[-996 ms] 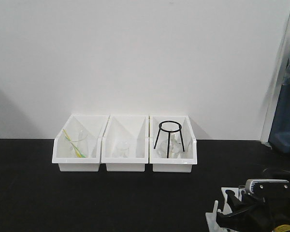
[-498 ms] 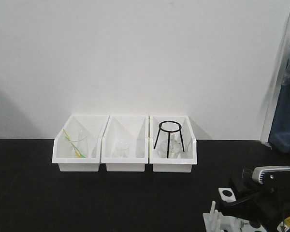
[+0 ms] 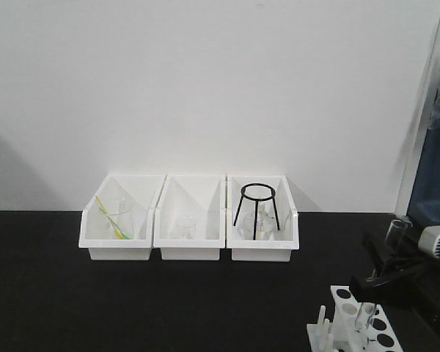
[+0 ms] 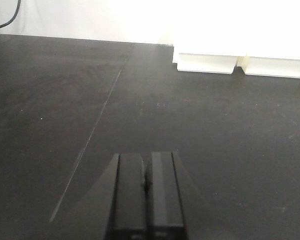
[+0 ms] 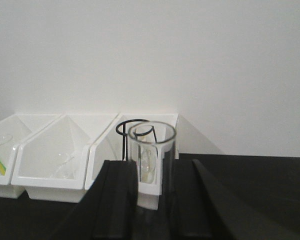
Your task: Flip and reinsert test tube from rack
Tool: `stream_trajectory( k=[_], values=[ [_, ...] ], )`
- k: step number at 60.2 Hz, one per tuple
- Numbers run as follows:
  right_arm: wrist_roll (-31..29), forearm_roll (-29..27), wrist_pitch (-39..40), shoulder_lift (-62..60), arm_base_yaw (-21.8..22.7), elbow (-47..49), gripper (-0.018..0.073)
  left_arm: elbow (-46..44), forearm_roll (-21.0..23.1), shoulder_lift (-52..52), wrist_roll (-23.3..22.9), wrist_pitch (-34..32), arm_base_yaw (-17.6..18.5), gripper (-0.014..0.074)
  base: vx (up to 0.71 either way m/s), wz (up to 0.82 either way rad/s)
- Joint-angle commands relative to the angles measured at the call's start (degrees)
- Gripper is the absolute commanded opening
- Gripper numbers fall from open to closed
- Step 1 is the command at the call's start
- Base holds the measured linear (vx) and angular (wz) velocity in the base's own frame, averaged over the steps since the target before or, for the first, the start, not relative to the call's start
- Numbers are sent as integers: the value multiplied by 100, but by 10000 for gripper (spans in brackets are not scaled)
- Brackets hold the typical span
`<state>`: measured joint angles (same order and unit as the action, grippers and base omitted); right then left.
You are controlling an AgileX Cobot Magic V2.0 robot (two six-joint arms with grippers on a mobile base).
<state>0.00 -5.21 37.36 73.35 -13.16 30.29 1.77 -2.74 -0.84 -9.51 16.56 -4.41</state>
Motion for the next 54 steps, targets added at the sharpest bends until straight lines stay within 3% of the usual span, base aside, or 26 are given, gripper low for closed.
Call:
stream_trajectory(
  k=[1, 16, 26, 54],
  values=[
    [-45, 76, 296, -360, -4, 153, -8, 5, 21, -72, -1, -495, 39, -6, 0, 0],
    [-265, 76, -550, -758, -4, 409, -8, 5, 21, -72, -1, -495, 39, -6, 0, 0],
    [-892, 152, -1339, -788, -4, 918, -8, 5, 21, -72, -1, -495, 39, -6, 0, 0],
    [-4736, 1287, -3233, -788, -4, 1190, -8, 5, 21, -72, -1, -495, 39, -6, 0, 0]
  ],
)
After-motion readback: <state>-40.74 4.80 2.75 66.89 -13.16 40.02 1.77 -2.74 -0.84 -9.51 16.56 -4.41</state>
